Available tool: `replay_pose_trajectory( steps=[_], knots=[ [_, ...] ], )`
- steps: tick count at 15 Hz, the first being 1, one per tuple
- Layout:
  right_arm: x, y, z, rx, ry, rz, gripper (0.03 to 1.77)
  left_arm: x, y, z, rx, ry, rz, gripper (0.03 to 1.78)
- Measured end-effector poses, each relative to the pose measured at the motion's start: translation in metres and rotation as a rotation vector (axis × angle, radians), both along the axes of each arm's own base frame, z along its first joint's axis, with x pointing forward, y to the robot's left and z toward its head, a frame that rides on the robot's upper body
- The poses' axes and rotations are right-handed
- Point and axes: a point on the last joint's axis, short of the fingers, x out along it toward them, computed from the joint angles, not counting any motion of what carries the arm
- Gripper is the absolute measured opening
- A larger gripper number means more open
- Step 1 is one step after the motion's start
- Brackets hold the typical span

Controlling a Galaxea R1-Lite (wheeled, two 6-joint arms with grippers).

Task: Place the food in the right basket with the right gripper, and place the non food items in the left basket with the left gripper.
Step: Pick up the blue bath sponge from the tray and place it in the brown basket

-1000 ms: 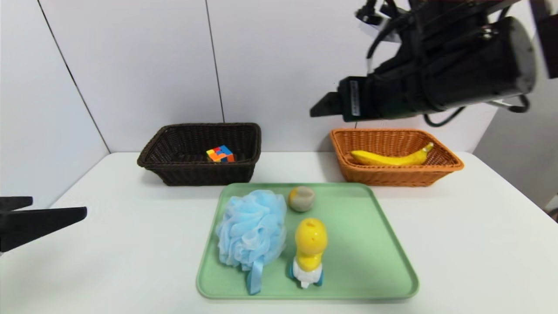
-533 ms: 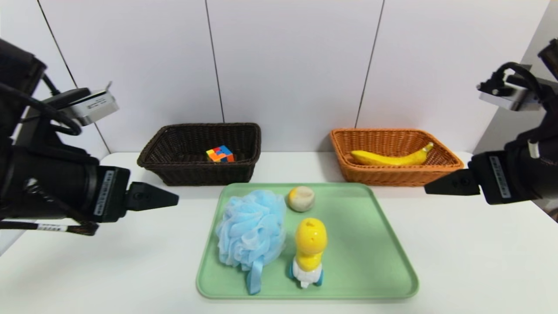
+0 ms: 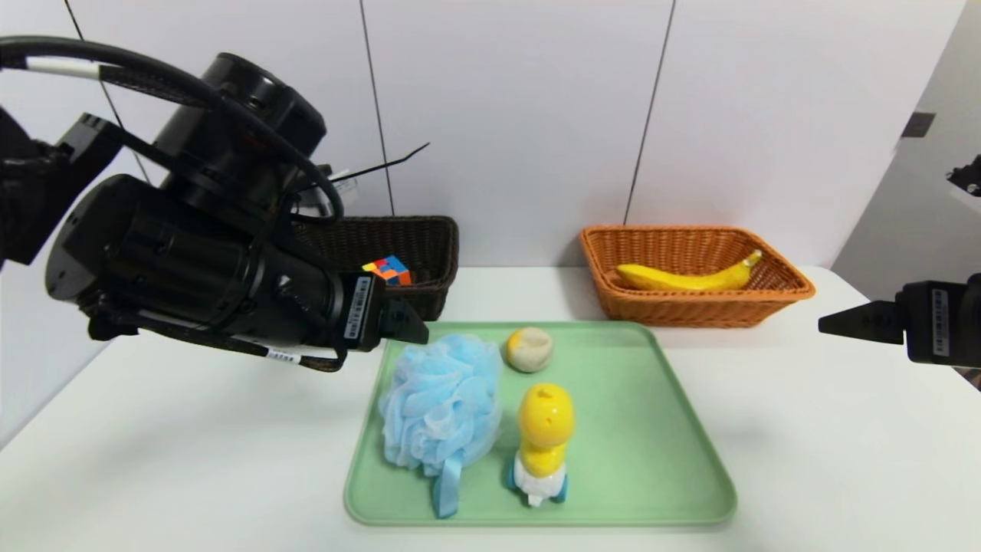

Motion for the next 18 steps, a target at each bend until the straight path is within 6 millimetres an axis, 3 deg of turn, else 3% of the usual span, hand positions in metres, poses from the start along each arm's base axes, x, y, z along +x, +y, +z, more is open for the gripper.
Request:
replay_pose_trajectory(
  steps=[3, 9, 18],
  knots=[
    [0.000, -0.004, -0.002, 0.034, 0.007, -0.036, 1.69, 0.009, -0.021, 0.001, -0.023, 0.072, 0.016, 1.69],
    [-0.005, -0.006, -0.008, 0.039, 0.021, -0.046, 1.69, 0.005, -0.063, -0.007, -0.033, 0.175, -0.010, 1.69],
    [-0.010, -0.007, -0.013, 0.068, -0.024, -0.047, 1.69, 0.019, -0.081, -0.022, 0.139, 0.185, 0.015, 1.69]
  ],
)
